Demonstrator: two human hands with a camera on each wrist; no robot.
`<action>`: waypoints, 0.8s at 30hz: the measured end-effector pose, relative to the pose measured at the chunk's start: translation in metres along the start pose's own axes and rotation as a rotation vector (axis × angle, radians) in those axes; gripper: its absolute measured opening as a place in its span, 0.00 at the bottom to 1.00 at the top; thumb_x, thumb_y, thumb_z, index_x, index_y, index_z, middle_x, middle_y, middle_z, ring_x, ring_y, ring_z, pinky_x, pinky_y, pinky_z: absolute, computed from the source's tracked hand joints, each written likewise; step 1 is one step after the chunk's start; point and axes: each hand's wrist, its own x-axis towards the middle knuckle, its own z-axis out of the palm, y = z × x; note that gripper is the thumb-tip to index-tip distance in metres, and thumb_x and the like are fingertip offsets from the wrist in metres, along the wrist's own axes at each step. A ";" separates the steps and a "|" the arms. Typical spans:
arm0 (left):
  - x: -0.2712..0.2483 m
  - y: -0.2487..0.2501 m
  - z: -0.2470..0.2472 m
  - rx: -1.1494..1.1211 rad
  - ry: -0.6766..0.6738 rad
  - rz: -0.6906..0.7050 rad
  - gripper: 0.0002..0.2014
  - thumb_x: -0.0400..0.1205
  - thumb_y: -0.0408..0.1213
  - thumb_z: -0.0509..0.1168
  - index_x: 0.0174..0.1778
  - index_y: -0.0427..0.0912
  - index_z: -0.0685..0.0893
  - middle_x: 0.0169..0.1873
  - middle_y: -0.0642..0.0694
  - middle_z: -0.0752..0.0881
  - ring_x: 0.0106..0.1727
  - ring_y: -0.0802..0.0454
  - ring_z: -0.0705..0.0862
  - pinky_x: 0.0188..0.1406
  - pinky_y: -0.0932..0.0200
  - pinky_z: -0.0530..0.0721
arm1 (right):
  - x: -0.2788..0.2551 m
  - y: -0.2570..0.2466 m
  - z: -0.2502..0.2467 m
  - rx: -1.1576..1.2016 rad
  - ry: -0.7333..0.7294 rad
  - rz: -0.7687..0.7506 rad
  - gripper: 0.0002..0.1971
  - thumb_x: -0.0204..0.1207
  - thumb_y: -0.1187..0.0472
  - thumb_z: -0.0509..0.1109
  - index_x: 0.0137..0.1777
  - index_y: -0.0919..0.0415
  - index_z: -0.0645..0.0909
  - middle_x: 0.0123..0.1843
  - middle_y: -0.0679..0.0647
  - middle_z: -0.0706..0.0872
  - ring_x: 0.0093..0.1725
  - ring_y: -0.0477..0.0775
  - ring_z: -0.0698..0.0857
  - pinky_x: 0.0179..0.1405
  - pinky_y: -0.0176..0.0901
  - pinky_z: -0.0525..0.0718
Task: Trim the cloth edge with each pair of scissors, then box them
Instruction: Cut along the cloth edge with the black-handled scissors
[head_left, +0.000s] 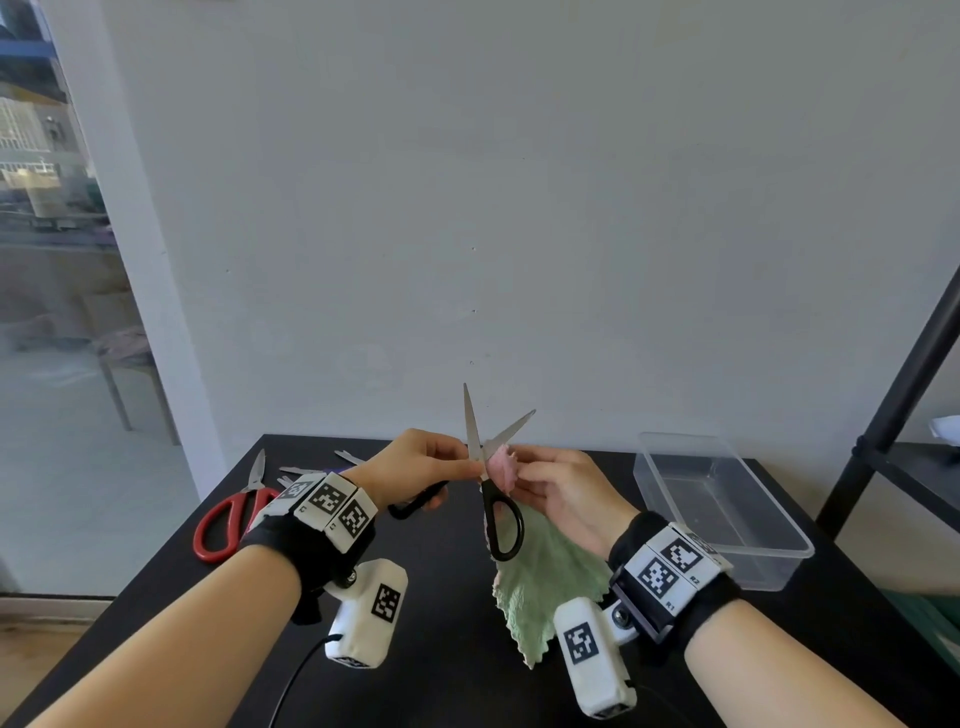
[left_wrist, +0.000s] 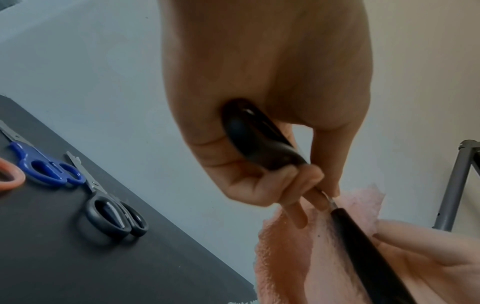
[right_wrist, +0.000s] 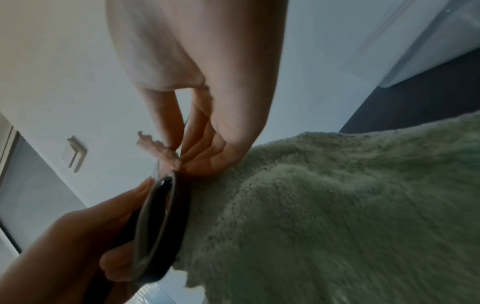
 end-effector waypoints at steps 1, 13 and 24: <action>0.000 0.000 0.000 -0.004 -0.002 0.002 0.09 0.80 0.41 0.70 0.39 0.39 0.86 0.17 0.47 0.75 0.15 0.56 0.73 0.14 0.68 0.67 | -0.001 0.000 0.000 0.016 0.001 0.003 0.07 0.78 0.76 0.60 0.44 0.73 0.80 0.39 0.58 0.82 0.44 0.51 0.84 0.49 0.35 0.83; -0.006 0.004 0.001 0.042 -0.025 0.017 0.07 0.79 0.38 0.71 0.40 0.37 0.87 0.14 0.53 0.76 0.15 0.58 0.73 0.16 0.68 0.68 | 0.005 0.010 0.009 0.080 0.119 0.074 0.08 0.76 0.70 0.71 0.53 0.70 0.87 0.43 0.58 0.91 0.42 0.51 0.88 0.46 0.37 0.85; -0.012 0.010 0.000 0.053 -0.039 0.042 0.08 0.78 0.40 0.72 0.34 0.42 0.88 0.24 0.51 0.87 0.18 0.56 0.72 0.18 0.66 0.69 | 0.004 0.011 0.010 0.058 0.232 0.014 0.10 0.78 0.65 0.71 0.55 0.70 0.87 0.35 0.52 0.89 0.31 0.42 0.87 0.28 0.27 0.79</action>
